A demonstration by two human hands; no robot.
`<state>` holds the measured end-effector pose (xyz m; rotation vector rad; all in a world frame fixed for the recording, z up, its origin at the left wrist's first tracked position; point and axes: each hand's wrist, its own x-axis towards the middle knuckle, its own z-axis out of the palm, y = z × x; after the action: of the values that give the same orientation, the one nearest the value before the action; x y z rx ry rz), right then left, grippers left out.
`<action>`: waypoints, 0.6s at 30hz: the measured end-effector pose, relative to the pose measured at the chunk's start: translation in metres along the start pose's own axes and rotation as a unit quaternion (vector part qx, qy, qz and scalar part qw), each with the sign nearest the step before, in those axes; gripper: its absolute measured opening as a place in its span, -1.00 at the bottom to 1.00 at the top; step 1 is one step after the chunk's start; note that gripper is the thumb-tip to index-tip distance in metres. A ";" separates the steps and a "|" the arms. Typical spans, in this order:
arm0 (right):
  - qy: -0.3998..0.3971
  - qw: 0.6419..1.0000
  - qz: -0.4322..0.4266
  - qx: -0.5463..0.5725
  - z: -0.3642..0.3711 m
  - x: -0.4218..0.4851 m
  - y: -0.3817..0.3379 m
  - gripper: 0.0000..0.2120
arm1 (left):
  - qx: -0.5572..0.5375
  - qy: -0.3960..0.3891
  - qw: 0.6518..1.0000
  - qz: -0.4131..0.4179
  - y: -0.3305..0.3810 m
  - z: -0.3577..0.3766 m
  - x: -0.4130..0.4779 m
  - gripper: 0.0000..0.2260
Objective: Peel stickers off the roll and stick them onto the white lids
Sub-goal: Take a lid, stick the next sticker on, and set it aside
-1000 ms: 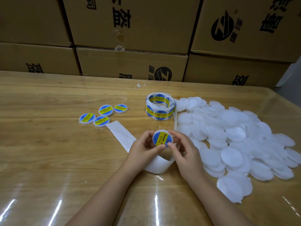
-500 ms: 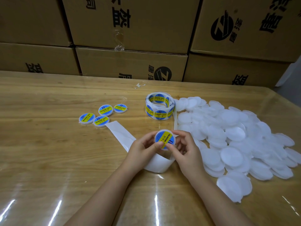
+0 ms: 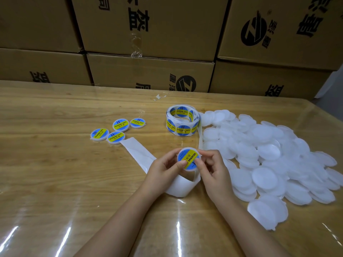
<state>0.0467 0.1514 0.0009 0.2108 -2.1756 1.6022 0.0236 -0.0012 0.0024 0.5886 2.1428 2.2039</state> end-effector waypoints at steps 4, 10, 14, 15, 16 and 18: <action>-0.008 1.000 0.011 0.011 -0.001 0.002 0.003 -0.69 | 0.023 0.056 0.998 0.011 -0.003 -0.001 0.002 -0.74; -0.052 0.999 0.006 0.008 0.000 0.001 0.002 -0.57 | 0.047 0.062 0.997 0.017 -0.001 -0.001 0.001 -0.74; -0.050 0.999 0.006 0.019 0.000 0.001 0.001 -0.63 | 0.041 0.060 0.997 0.014 -0.003 -0.002 0.002 -0.75; -0.050 0.998 0.004 0.024 0.000 0.002 0.001 -0.64 | 0.041 0.060 0.997 0.016 -0.003 -0.002 0.001 -0.76; -0.050 0.998 0.001 0.028 0.000 0.002 0.001 -0.65 | 0.042 0.059 0.997 0.018 -0.003 -0.002 0.001 -0.76; -0.051 0.998 -0.002 0.034 0.000 0.002 0.000 -0.67 | 0.046 0.060 0.997 0.019 -0.003 -0.002 0.001 -0.78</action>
<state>0.0449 0.1516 0.0015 0.3226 -2.1952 1.6997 0.0212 -0.0028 -0.0001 0.5167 2.3224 2.2243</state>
